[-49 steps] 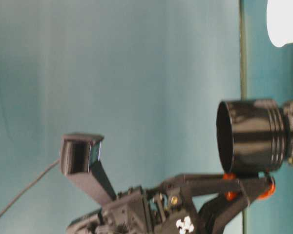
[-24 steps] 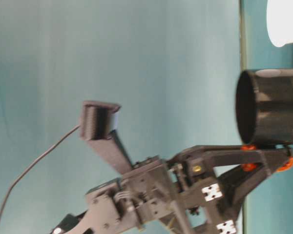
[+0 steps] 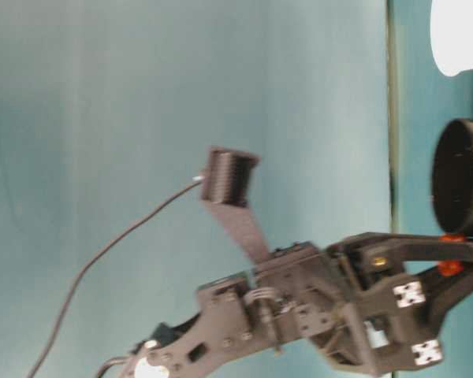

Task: Put the paper cup into the moved red handle cup holder.

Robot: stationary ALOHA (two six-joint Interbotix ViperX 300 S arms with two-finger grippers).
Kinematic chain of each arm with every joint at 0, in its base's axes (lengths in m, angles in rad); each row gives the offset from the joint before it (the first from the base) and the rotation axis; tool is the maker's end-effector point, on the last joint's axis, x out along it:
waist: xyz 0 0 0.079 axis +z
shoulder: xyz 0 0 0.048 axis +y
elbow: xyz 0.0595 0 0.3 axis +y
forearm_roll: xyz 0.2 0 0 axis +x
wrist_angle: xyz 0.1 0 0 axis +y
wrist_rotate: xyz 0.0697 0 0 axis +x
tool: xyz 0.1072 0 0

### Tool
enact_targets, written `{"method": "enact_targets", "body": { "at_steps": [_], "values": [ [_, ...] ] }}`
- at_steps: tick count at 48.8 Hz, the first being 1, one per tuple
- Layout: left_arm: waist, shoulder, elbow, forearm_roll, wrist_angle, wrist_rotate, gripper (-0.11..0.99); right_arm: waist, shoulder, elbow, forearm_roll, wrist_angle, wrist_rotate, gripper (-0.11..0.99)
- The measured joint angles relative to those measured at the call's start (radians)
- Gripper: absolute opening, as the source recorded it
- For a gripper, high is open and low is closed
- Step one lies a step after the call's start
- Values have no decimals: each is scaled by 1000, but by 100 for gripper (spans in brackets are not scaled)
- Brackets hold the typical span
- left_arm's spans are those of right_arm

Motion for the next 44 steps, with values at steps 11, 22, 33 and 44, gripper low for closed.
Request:
{"method": "enact_targets", "body": {
  "at_steps": [11,22,33,44],
  "values": [
    [-2,9,0,2,-23,0,26,-5,0,0,0,0,2,-8],
    [0,29,0,2,-43,2,26,-8,0,0,0,0,0,-8],
    [0,35,0,2,-48,2,26,-9,0,0,0,0,0,-8],
    [-2,37,0,2,-48,0,26,-9,0,0,0,0,2,-8]
  ]
}}
